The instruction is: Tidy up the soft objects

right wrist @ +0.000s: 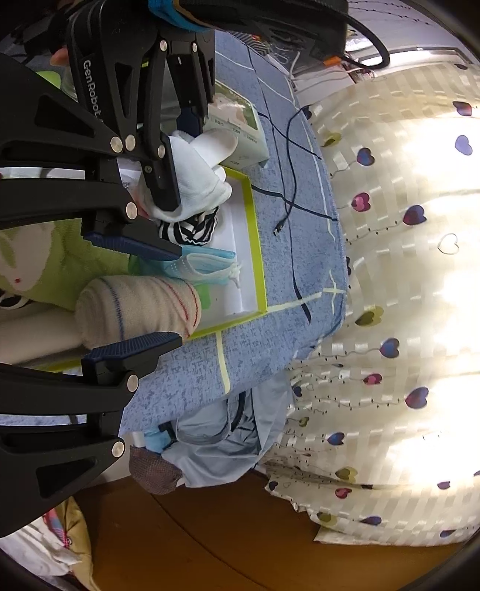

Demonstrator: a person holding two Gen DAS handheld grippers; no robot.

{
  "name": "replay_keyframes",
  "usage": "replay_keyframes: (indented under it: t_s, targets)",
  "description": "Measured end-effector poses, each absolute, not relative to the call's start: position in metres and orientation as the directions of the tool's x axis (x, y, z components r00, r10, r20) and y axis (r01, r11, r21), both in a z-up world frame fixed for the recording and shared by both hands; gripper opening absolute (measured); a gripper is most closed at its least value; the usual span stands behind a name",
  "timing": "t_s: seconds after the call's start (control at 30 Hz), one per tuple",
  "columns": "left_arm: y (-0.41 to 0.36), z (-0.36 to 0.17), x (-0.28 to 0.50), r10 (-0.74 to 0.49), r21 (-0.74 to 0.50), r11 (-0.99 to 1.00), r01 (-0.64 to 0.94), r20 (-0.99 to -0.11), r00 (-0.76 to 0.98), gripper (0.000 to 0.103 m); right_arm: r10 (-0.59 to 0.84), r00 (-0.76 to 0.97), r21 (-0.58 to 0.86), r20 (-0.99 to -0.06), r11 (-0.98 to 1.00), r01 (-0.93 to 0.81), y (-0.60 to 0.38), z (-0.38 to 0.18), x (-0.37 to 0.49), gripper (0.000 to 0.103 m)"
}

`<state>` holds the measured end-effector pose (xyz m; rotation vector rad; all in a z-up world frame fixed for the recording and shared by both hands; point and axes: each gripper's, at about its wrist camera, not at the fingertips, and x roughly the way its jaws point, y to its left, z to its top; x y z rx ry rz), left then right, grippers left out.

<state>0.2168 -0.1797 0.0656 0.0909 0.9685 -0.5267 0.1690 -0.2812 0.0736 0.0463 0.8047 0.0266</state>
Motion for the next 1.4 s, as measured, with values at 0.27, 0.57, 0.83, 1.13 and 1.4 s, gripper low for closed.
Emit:
replay_keyframes:
  t_s: [0.27, 0.57, 0.83, 1.13, 1.4]
  targets:
    - [-0.172, 0.089, 0.191, -0.389, -0.146, 0.875, 0.462, -0.78, 0.49, 0.045, 0.017, 0.724, 0.047, -0.689, 0.999, 0.021, -0.279, 0.096, 0.14, 0.043]
    - [-0.154, 0.111, 0.133, -0.383, -0.118, 0.885, 0.451, -0.734, 0.56, 0.048, -0.008, 0.735, 0.079, -0.678, 0.993, 0.083, -0.275, 0.104, 0.088, 0.048]
    - [-0.135, 0.104, 0.07, -0.35, -0.091, 0.904, 0.419, -0.719, 0.6, 0.048, -0.023, 0.741, 0.079, -0.672, 0.992, 0.103, -0.257, 0.099, 0.031, 0.048]
    - [-0.116, 0.079, 0.023, -0.316, -0.061, 0.914, 0.401, -0.726, 0.61, 0.048, -0.045, 0.723, 0.079, -0.689, 0.988, 0.136, -0.24, 0.076, -0.008, 0.048]
    - [-0.103, 0.048, 0.004, -0.281, -0.058, 0.929, 0.365, -0.752, 0.596, 0.048, -0.052, 0.685, 0.062, -0.726, 0.988, 0.141, -0.224, 0.044, -0.024, 0.048]
